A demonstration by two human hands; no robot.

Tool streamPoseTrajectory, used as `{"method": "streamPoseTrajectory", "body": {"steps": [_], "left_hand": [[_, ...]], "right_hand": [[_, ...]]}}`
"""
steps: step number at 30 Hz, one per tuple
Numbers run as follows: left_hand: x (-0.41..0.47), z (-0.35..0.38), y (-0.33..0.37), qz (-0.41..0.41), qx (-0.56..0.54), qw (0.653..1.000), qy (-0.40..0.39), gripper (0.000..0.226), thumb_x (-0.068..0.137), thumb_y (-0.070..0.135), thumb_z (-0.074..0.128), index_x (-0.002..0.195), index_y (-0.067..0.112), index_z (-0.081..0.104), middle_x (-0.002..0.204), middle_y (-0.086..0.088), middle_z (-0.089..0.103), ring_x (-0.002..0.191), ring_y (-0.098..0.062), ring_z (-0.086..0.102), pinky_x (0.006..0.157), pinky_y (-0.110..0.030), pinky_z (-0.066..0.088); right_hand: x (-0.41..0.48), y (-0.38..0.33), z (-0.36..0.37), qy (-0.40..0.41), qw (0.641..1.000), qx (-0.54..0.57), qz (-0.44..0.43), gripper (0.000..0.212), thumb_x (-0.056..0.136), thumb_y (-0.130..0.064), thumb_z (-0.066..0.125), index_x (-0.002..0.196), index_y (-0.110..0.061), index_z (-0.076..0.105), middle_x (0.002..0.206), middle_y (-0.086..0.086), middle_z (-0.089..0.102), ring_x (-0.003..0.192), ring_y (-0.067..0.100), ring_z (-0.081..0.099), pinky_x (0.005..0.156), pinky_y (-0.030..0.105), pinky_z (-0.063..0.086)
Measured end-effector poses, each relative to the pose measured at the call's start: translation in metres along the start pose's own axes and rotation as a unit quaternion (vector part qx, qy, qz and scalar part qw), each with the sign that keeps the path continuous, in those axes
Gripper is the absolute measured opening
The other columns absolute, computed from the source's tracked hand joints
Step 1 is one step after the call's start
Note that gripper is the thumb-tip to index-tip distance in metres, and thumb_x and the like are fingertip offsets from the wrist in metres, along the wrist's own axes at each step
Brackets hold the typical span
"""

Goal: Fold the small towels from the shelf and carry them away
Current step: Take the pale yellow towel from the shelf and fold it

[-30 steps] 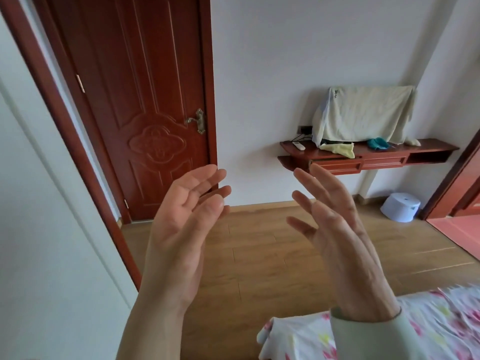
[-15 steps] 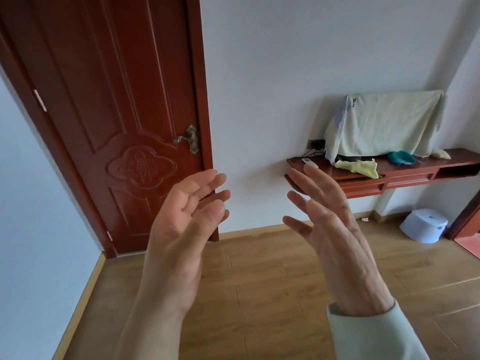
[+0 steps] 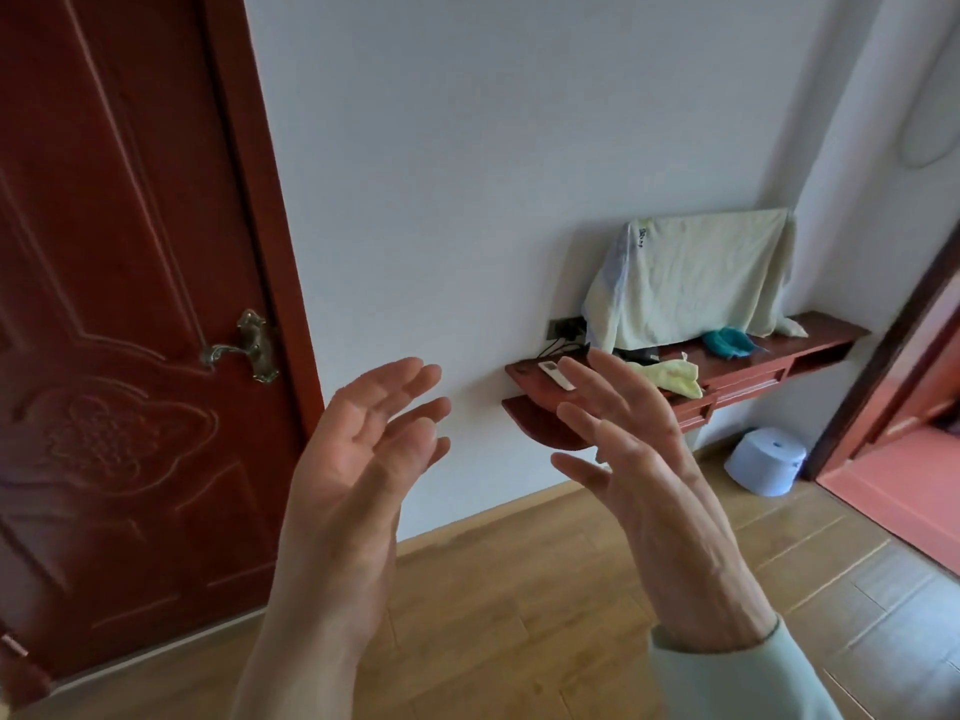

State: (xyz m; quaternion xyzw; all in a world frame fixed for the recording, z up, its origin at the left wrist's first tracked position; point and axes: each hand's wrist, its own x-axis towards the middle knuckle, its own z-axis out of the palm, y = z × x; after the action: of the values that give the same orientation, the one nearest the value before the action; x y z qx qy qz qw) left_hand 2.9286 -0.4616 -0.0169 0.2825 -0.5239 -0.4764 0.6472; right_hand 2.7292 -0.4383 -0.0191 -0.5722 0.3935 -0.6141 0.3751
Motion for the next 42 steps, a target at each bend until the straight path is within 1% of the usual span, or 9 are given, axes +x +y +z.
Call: {"method": "streamPoseTrajectory", "body": {"steps": [11,16,19,23,27,32,36,40,42], "left_hand": [[0.214,0.008,-0.107,-0.071,-0.047,0.989,-0.120,0.042,0.069,0.046,0.070,0.111,0.041,0.071,0.124,0.006,0.073,0.119,-0.019,0.069,0.097,-0.044,0.049],[0.268,0.047,-0.153,-0.092,-0.063,0.978,-0.175,0.034,0.071,0.040,0.073,0.105,0.044,0.073,0.122,0.007,0.074,0.116,-0.017,0.071,0.093,-0.035,0.060],[0.294,0.080,-0.179,-0.093,-0.083,0.971,-0.203,0.037,0.068,0.045,0.071,0.104,0.043,0.074,0.122,0.005,0.074,0.114,-0.019,0.071,0.089,-0.025,0.060],[0.323,0.130,-0.216,-0.104,-0.094,0.965,-0.221,0.040,0.068,0.043,0.071,0.107,0.038,0.074,0.123,0.002,0.074,0.115,-0.021,0.071,0.084,-0.024,0.060],[0.354,0.191,-0.250,-0.115,-0.093,0.965,-0.219,0.041,0.067,0.041,0.072,0.107,0.035,0.075,0.119,0.001,0.076,0.112,-0.019,0.072,0.082,-0.024,0.060],[0.394,0.278,-0.287,-0.112,-0.086,0.965,-0.223,0.042,0.069,0.041,0.074,0.110,0.031,0.073,0.122,-0.001,0.074,0.115,-0.021,0.070,0.093,-0.039,0.052],[0.416,0.342,-0.324,-0.127,-0.083,0.956,-0.249,0.050,0.064,0.047,0.086,0.110,0.033,0.074,0.123,-0.001,0.073,0.113,-0.017,0.070,0.089,-0.033,0.053],[0.442,0.389,-0.364,-0.150,-0.097,0.949,-0.258,0.039,0.070,0.039,0.077,0.109,0.032,0.075,0.121,-0.001,0.073,0.111,-0.018,0.071,0.083,-0.029,0.059],[0.459,0.412,-0.383,-0.151,-0.099,0.950,-0.255,0.043,0.068,0.043,0.083,0.109,0.033,0.075,0.120,0.000,0.073,0.110,-0.016,0.070,0.085,-0.031,0.057]], "right_hand": [[0.160,0.073,-0.022,0.139,0.988,-0.065,0.025,0.050,0.092,-0.031,0.054,0.141,-0.041,0.050,0.143,-0.022,0.058,0.126,0.008,0.060,0.105,0.042,0.050],[0.195,0.093,-0.064,0.193,0.975,-0.104,0.027,0.048,0.093,-0.035,0.054,0.140,-0.046,0.050,0.143,-0.026,0.055,0.126,0.003,0.059,0.104,0.043,0.049],[0.211,0.105,-0.100,0.216,0.970,-0.105,0.030,0.051,0.091,-0.040,0.059,0.141,-0.047,0.049,0.144,-0.025,0.055,0.129,0.007,0.058,0.105,0.045,0.050],[0.236,0.120,-0.155,0.230,0.967,-0.109,0.026,0.068,0.078,-0.066,0.068,0.141,-0.047,0.048,0.146,-0.022,0.054,0.131,0.012,0.057,0.104,0.045,0.050],[0.266,0.136,-0.221,0.249,0.963,-0.097,0.015,0.055,0.084,-0.051,0.058,0.138,-0.048,0.052,0.143,-0.019,0.058,0.129,0.011,0.059,0.104,0.045,0.049],[0.309,0.144,-0.311,0.244,0.965,-0.090,0.020,0.044,0.089,-0.040,0.061,0.129,-0.056,0.056,0.138,-0.023,0.061,0.126,0.004,0.060,0.101,0.038,0.051],[0.331,0.154,-0.376,0.261,0.961,-0.088,0.023,0.046,0.090,-0.033,0.055,0.133,-0.049,0.055,0.134,-0.024,0.063,0.124,0.001,0.061,0.093,0.026,0.057],[0.354,0.172,-0.428,0.274,0.956,-0.091,0.045,0.047,0.088,-0.034,0.057,0.134,-0.049,0.055,0.135,-0.023,0.062,0.123,0.003,0.061,0.097,0.035,0.055],[0.369,0.184,-0.455,0.283,0.953,-0.095,0.058,0.048,0.086,-0.040,0.063,0.133,-0.050,0.056,0.137,-0.023,0.062,0.124,0.004,0.060,0.102,0.041,0.051]]}}
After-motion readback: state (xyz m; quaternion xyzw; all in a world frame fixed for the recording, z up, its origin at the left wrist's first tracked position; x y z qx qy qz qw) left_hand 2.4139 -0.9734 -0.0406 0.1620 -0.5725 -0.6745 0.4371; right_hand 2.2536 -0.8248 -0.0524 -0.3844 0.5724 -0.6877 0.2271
